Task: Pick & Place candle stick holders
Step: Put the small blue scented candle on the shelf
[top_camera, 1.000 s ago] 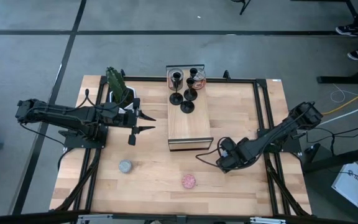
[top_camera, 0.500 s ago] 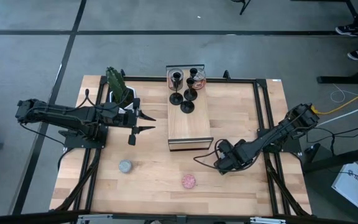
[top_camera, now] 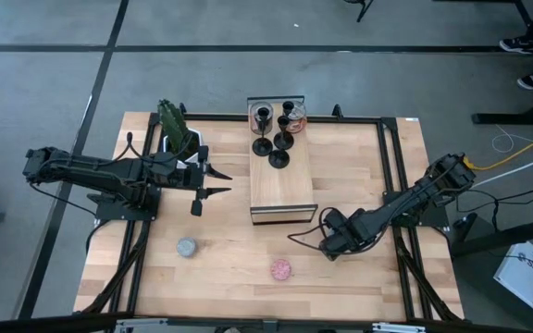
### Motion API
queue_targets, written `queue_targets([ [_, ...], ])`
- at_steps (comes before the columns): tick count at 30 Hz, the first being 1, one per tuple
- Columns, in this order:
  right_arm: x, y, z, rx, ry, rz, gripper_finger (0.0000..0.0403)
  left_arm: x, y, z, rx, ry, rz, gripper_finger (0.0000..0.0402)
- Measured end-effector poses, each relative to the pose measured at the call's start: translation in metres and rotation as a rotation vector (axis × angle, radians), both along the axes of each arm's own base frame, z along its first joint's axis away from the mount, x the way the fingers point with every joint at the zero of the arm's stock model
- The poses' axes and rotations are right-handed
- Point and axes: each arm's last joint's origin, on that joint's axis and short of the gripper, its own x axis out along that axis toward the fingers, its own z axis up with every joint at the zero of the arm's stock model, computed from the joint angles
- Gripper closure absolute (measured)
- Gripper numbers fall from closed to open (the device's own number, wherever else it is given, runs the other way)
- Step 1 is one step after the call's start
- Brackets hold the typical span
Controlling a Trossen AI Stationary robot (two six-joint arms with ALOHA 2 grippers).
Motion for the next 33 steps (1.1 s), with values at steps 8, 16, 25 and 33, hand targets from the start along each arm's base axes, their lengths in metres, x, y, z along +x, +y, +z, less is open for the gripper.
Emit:
queue_targets([
  [8,0.001,0.002,0.004,0.018,0.026,0.056,0.0118,0.000,0.000,0.000,0.000,0.000,0.000,0.0277],
  [16,0.003,0.005,0.015,0.048,0.062,0.080,0.0118,0.000,0.000,0.000,0.000,0.000,0.000,0.0278],
  [25,0.002,0.004,0.040,0.068,0.058,0.122,0.0118,0.000,0.000,0.000,0.000,0.000,0.000,0.0279],
  [33,0.000,0.003,0.064,0.055,0.084,0.124,0.0118,0.000,0.000,0.000,0.000,0.000,0.000,0.0279],
])
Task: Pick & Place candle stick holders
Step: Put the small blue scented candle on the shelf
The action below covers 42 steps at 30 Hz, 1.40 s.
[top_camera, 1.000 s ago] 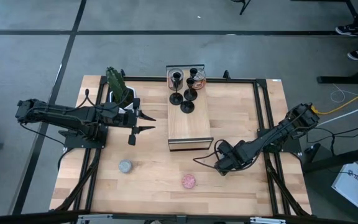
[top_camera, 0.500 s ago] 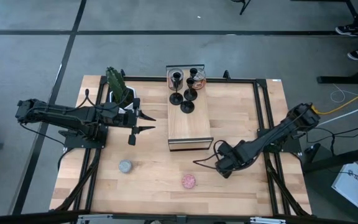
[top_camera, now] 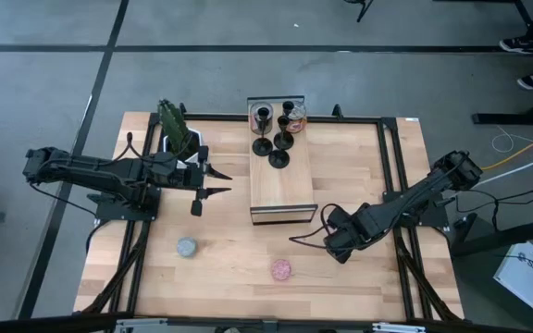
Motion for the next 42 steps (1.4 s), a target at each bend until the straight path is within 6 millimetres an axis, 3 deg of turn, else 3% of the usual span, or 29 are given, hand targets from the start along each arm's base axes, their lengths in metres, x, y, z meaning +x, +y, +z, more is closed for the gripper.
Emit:
queue_targets([
  [26,0.018,-0.006,0.093,-0.053,-0.121,0.131,0.0117,0.000,0.000,0.000,0.000,0.000,0.000,0.0278],
  [42,0.024,-0.031,0.124,-0.106,-0.132,0.157,0.0115,0.000,0.000,0.000,0.000,0.000,0.000,0.0278],
])
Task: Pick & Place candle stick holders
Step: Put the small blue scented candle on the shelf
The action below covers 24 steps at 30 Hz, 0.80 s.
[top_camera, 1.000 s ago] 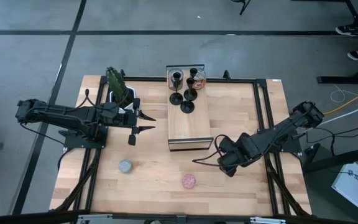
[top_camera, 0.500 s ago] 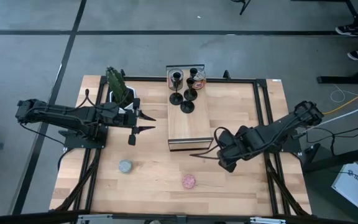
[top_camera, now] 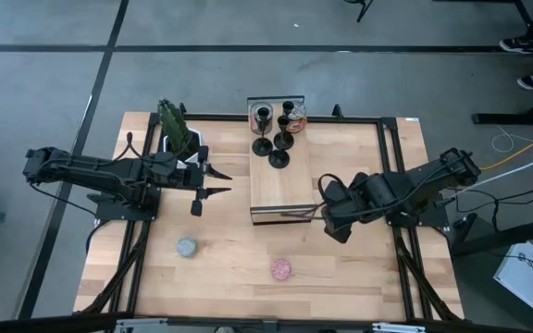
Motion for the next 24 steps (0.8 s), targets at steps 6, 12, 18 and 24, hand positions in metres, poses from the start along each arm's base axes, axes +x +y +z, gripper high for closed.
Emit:
queue_targets([
  [6,0.007,-0.014,0.006,-0.021,-0.019,0.027,0.0115,0.000,0.000,0.000,0.000,0.000,0.000,0.0278],
  [12,0.019,-0.033,0.008,-0.021,-0.065,0.054,0.0115,0.000,0.000,0.000,0.000,0.000,0.000,0.0278],
  [18,0.038,-0.053,0.011,-0.027,-0.186,0.126,0.0115,0.000,0.000,0.000,0.000,0.000,0.000,0.0277],
  [24,0.061,-0.071,0.017,-0.088,-0.353,0.194,0.0115,0.000,0.000,0.000,0.000,0.000,0.000,0.0279],
])
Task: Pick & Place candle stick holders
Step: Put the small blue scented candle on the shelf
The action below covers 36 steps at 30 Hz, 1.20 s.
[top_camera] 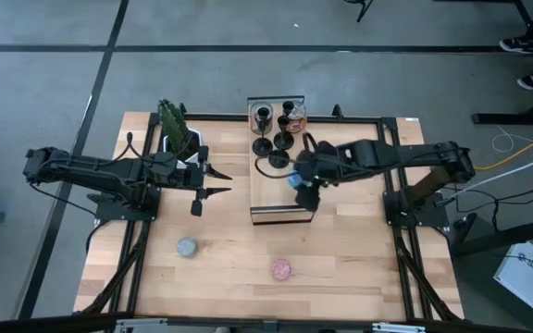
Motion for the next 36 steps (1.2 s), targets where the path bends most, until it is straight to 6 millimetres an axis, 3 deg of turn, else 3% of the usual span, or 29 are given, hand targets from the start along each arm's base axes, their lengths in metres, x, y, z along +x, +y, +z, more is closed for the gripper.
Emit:
queue_targets([
  [9,0.023,-0.019,-0.018,-0.032,0.026,-0.001,0.0115,0.000,0.000,0.000,0.000,0.000,0.000,0.0278],
  [20,0.038,-0.027,-0.044,-0.004,0.132,-0.013,0.0114,0.000,0.000,0.000,0.000,0.000,0.000,0.0278],
  [36,0.037,-0.028,-0.044,0.005,0.140,-0.039,0.0086,0.000,0.000,0.000,0.000,0.000,0.000,0.0279],
])
